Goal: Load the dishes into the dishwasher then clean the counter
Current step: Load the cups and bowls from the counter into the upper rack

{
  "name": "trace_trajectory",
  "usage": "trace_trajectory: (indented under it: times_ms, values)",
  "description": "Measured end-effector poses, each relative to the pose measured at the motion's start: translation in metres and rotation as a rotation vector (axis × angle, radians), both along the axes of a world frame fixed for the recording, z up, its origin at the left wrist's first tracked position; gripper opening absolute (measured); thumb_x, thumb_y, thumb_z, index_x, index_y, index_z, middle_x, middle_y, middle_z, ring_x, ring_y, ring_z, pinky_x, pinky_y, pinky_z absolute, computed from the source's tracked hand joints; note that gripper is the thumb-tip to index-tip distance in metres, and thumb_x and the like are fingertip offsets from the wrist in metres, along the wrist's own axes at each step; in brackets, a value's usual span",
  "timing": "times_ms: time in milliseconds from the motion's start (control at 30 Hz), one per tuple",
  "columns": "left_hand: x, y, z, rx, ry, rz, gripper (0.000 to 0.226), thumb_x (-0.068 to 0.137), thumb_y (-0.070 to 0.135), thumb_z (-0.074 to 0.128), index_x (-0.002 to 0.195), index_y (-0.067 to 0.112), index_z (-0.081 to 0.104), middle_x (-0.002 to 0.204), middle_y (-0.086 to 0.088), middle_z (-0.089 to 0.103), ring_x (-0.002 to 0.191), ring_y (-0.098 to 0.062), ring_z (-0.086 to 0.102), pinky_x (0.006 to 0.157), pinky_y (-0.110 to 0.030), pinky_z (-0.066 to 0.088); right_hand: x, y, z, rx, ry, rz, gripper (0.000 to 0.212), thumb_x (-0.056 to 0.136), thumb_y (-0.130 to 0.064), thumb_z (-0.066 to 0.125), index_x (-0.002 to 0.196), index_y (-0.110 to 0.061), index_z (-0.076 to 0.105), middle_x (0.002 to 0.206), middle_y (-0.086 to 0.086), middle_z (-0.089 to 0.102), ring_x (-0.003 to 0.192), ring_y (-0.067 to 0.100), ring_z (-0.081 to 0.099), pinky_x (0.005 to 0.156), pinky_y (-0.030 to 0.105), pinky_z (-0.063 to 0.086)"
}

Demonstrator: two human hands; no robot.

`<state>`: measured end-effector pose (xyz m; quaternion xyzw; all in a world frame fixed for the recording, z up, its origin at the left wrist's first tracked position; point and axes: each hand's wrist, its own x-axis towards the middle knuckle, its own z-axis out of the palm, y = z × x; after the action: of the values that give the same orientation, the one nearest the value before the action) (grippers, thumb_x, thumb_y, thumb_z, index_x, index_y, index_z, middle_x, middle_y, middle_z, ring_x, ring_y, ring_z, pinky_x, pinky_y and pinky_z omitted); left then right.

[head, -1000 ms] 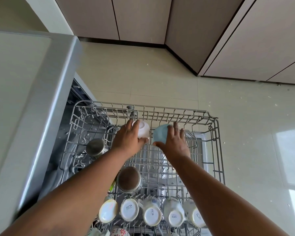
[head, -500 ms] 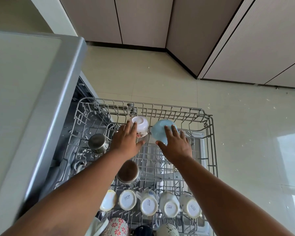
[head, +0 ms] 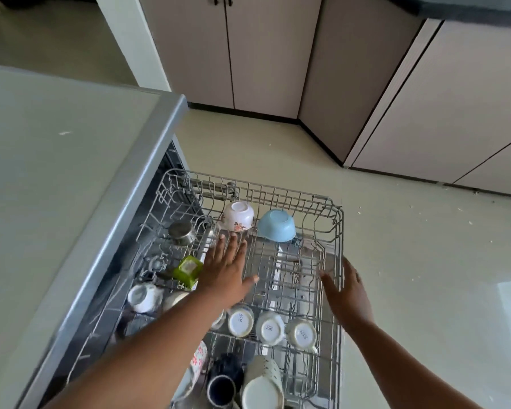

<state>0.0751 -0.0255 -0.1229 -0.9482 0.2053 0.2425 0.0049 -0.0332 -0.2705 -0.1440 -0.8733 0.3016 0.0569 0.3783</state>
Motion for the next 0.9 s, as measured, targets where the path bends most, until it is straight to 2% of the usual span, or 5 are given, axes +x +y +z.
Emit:
trace_trajectory:
  times_ms: [167,267,567,700,900]
  values:
    - [-0.056,0.003,0.004,0.016,-0.019,0.119,0.085,0.092,0.07,0.023,0.152,0.024,-0.016,0.156,-0.007,-0.028,0.143,-0.03,-0.025,0.115,-0.044,-0.014,-0.031,-0.011,-0.01,0.376,0.082,0.002,0.071,0.096,-0.053,0.04,0.156,-0.029,0.011,0.159,0.003,0.024,0.143,0.027,0.032,0.113,0.038,0.026]
    - [-0.096,0.002,0.002,0.049,0.004,0.176,0.096,0.078,0.078,0.003,0.153,0.021,-0.013,0.159,-0.009,-0.022,0.143,-0.029,-0.024,0.116,-0.044,-0.011,-0.049,-0.012,-0.018,0.499,0.039,0.013,0.08,0.091,-0.06,0.037,0.154,-0.036,-0.006,0.161,-0.006,0.011,0.145,0.022,0.025,0.118,0.042,0.021]
    - [-0.143,0.018,0.003,0.08,0.013,0.237,0.112,0.061,0.088,-0.012,0.153,0.025,-0.012,0.156,-0.003,-0.028,0.146,-0.025,-0.022,0.117,-0.043,-0.01,-0.063,0.005,-0.042,0.678,-0.016,-0.187,0.056,0.1,-0.056,0.023,0.153,-0.042,0.012,0.161,-0.009,0.016,0.147,0.023,0.02,0.116,0.047,0.015]
    - [-0.153,0.032,-0.004,0.052,-0.006,0.302,0.119,0.051,0.085,-0.029,0.153,0.024,-0.014,0.154,-0.002,-0.028,0.145,-0.022,-0.023,0.115,-0.038,-0.013,-0.053,0.015,-0.054,0.737,0.027,-0.392,0.054,0.095,-0.068,0.024,0.148,-0.054,0.019,0.16,-0.007,0.022,0.142,0.032,0.029,0.107,0.063,0.031]
    - [-0.169,0.05,-0.009,0.008,0.019,0.404,0.125,0.048,0.086,-0.03,0.154,0.023,-0.009,0.161,-0.004,-0.016,0.148,-0.025,-0.015,0.117,-0.039,-0.008,-0.048,0.019,-0.052,0.686,0.066,-0.437,0.052,0.098,-0.063,0.021,0.148,-0.05,0.022,0.159,-0.004,0.027,0.133,0.038,0.041,0.088,0.053,0.045]
